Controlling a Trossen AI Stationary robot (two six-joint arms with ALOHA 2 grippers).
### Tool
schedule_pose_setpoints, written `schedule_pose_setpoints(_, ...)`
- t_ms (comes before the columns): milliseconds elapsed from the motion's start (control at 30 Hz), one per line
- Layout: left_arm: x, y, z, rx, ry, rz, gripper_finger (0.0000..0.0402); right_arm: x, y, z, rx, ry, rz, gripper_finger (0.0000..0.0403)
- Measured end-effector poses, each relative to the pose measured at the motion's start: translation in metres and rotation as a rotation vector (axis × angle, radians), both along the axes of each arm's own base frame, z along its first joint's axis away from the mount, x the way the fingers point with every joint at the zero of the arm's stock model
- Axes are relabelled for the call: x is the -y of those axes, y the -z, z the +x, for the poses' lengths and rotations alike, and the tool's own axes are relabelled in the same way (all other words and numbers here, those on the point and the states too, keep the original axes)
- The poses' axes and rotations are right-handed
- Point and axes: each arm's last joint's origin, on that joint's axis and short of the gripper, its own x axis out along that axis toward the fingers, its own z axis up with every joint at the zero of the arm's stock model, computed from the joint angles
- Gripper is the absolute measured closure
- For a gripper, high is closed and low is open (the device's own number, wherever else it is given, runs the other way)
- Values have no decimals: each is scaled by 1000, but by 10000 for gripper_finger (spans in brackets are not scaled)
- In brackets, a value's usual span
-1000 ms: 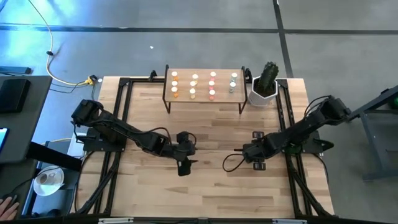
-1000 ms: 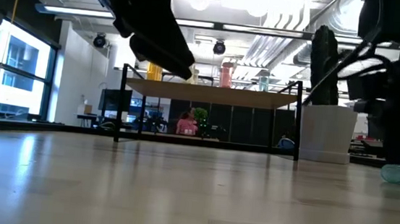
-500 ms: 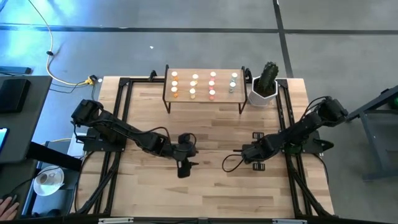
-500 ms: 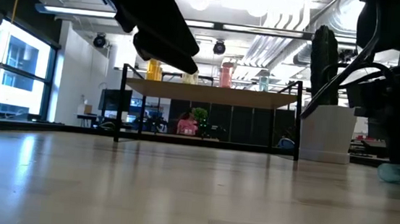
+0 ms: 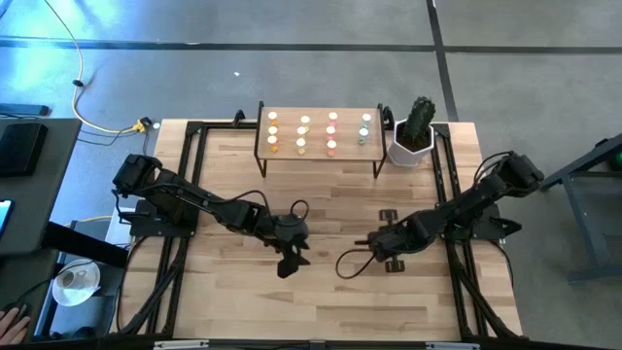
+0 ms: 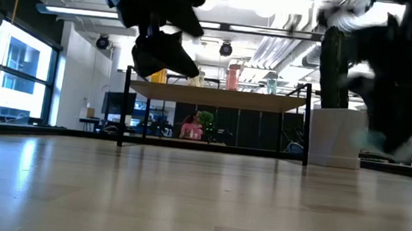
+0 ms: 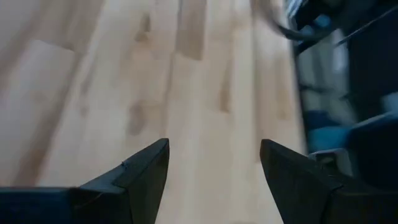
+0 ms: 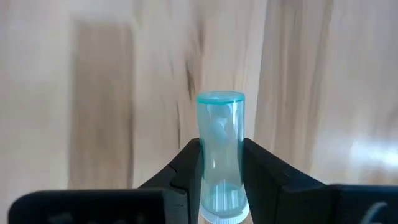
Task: Pick and place medicine bottles onto shelf by color
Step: Put the blue pill bottle on the shelf aligned with the other blue pill bottles
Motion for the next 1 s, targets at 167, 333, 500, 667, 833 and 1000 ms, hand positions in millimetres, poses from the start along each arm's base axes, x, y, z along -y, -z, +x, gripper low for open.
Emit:
schedule_pose_setpoints(167, -11, -9, 8, 52, -85, -256, 161, -17, -29, 20, 202, -210, -123, 323)
schedule_pose_setpoints(333, -22, -24, 17, 151, -173, -509, 161, -28, -58, 35, 359, -415, -292, 323)
schedule_pose_setpoints(500, -31, -38, 23, 233, -240, -724, 161, -31, -71, 42, 407, -576, -527, 323)
schedule_pose_setpoints(667, -33, -46, 25, 282, -256, -802, 161, -28, -74, 45, 398, -599, -704, 323)
schedule_pose_setpoints(833, -34, -45, 25, 297, -293, -776, 161, -29, -76, 44, 386, -622, -779, 323)
schedule_pose_setpoints(1000, -39, -42, 25, 282, -321, -767, 161, -32, -78, 45, 403, -632, -800, 323)
